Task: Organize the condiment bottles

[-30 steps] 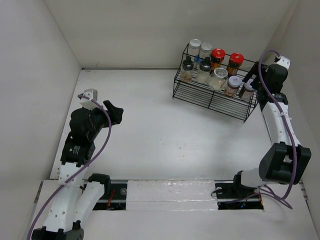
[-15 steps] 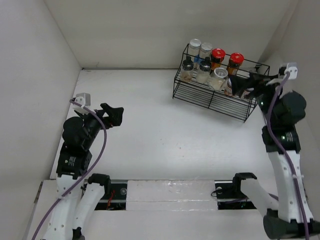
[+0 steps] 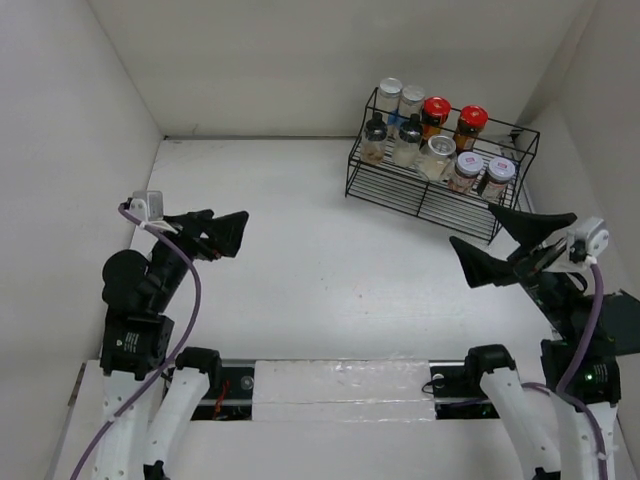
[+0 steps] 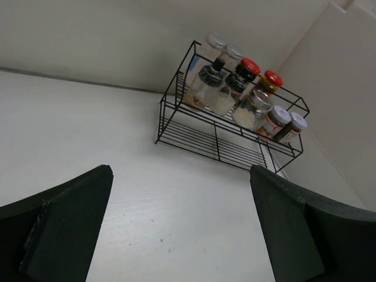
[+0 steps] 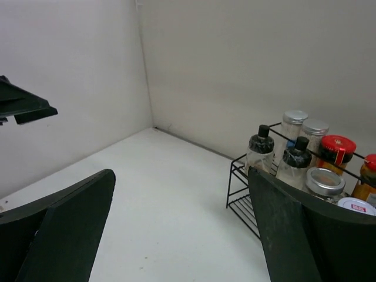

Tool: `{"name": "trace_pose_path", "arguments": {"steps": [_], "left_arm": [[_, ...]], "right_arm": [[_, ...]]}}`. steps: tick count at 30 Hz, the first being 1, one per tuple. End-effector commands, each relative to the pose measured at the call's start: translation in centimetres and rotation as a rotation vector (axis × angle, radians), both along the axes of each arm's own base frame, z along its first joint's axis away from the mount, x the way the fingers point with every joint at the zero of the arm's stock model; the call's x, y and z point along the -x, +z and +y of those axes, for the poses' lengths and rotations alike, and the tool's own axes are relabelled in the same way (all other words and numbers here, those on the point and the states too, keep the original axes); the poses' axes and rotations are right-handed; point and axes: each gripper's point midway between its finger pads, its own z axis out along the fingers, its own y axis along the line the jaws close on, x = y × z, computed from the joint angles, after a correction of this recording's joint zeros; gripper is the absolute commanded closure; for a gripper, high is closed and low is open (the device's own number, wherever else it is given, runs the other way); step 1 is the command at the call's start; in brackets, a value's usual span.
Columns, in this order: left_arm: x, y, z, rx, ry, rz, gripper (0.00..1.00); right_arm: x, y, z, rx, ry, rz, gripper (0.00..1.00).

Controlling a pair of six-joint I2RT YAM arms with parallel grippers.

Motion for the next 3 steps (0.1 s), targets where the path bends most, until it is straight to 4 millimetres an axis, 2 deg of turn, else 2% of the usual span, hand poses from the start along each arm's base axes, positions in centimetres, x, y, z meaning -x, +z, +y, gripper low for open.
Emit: {"name": "trace_pose_path", "arguments": {"steps": [1, 3], "left_arm": [[1.24, 3.19, -1.00, 0.038, -0.069, -0.116, 0.00], [1.36, 3.20, -1.18, 0.049, -0.079, -0.110, 0.00]], "right_arm": [[-0.24, -0.73, -0.16, 0.019, -0.015, 0.029, 0.00], [-0.69, -1.16, -0.10, 0.022, -0.015, 0.052, 0.00]]}}
